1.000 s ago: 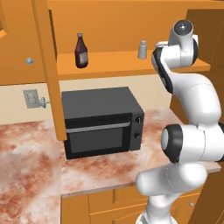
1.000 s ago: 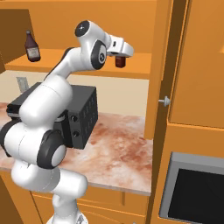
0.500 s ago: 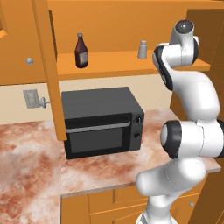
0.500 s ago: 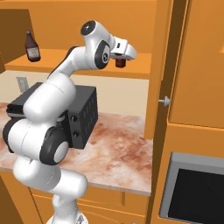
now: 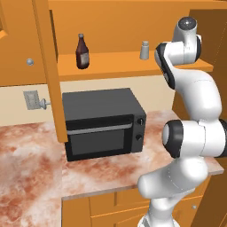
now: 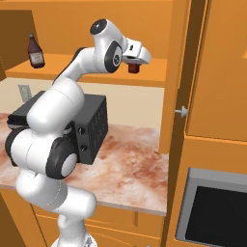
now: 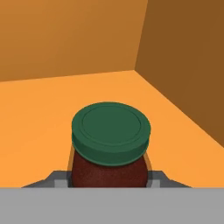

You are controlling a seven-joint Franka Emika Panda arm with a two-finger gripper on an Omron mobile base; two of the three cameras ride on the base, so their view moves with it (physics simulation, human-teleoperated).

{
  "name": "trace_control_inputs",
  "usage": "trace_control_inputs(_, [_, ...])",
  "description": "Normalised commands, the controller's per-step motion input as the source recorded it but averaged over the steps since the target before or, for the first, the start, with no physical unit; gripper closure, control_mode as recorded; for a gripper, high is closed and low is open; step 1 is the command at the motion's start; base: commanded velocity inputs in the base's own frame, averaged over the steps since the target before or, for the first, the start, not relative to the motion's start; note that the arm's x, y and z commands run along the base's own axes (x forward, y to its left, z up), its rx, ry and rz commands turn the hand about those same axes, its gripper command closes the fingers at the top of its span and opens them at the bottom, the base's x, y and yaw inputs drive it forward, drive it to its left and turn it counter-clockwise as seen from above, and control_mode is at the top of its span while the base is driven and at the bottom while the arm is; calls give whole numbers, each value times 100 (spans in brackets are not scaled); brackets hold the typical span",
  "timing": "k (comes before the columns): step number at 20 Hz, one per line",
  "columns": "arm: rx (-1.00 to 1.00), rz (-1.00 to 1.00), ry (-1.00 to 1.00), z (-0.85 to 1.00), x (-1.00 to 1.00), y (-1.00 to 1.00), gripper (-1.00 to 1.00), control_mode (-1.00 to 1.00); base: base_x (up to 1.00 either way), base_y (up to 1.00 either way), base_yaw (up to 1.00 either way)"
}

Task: Collect the paprika, ketchup, and shaker from the cabinet and place them next to the stove.

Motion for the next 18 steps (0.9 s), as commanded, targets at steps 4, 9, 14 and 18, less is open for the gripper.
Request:
trace_control_inputs(4, [0,0,0,-4,-3,0,100,-100,0,0,0])
trace_control_inputs(9, [0,0,-1,-9,-18,0,100,-100,0,0,0])
trace_control_inputs(14, [0,0,-5,-12,-37,2,100,-100,0,0,0])
trace_control_inputs(18, [-1,0,-6,-5,-43,15,100,-100,0,0,0])
